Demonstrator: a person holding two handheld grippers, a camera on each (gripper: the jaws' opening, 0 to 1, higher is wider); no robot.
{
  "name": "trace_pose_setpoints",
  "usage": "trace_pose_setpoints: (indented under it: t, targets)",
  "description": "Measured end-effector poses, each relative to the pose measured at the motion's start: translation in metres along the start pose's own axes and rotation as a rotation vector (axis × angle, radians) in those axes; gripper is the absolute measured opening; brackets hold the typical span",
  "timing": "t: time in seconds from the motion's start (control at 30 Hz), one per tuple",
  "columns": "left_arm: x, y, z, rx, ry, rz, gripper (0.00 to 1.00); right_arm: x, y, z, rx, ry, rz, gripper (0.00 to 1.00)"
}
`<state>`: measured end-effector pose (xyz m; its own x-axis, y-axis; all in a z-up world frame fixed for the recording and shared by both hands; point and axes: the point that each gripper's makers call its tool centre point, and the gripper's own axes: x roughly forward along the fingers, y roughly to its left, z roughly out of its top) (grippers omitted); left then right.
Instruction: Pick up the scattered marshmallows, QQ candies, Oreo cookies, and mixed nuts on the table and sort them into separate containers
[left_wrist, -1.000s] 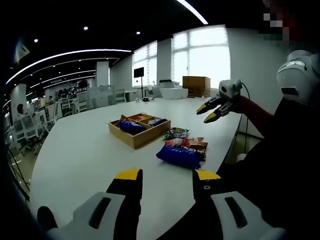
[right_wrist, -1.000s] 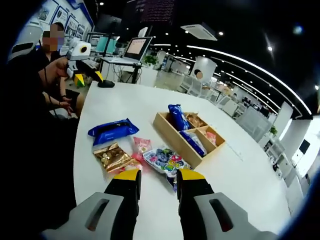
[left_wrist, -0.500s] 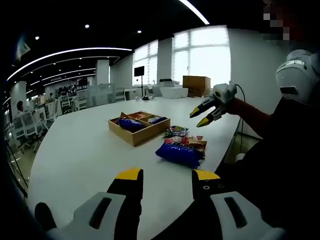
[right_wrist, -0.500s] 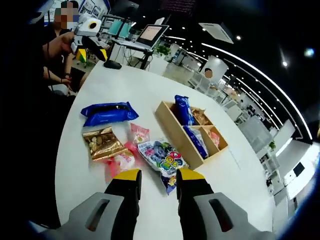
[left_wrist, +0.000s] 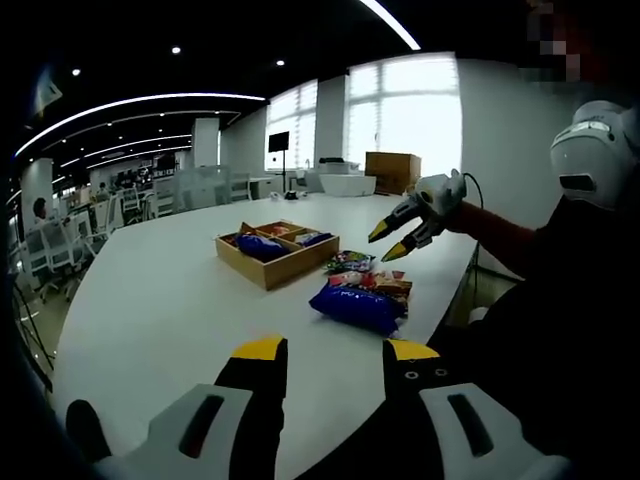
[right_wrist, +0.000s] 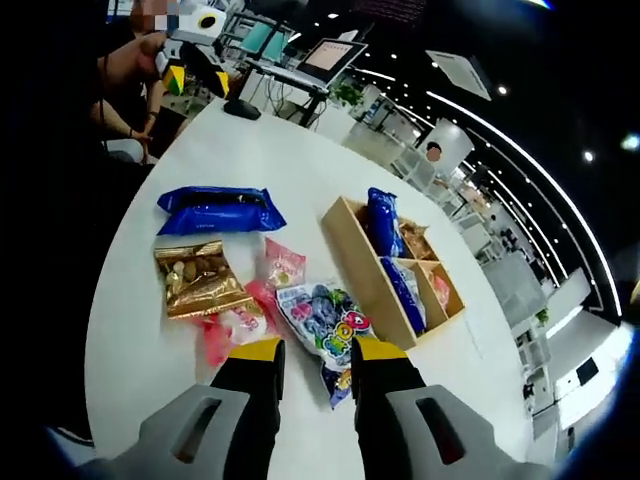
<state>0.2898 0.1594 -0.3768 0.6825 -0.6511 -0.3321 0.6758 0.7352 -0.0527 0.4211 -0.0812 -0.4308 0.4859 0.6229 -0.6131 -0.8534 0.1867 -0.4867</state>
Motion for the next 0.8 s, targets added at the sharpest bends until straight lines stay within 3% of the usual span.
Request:
trace_pose_setpoints:
  t: [0.47,0.8]
  targets:
    - [0.001,0.000,-0.003,-0.014,0.006,0.001,0.43,0.018,0.003,-0.002,-0.053,0.010,0.022,0.23]
    - [0.000,0.000,-0.003,-0.025,0.004,0.001,0.43,0.034,0.002,-0.002,-0.197,0.048,0.006,0.22]
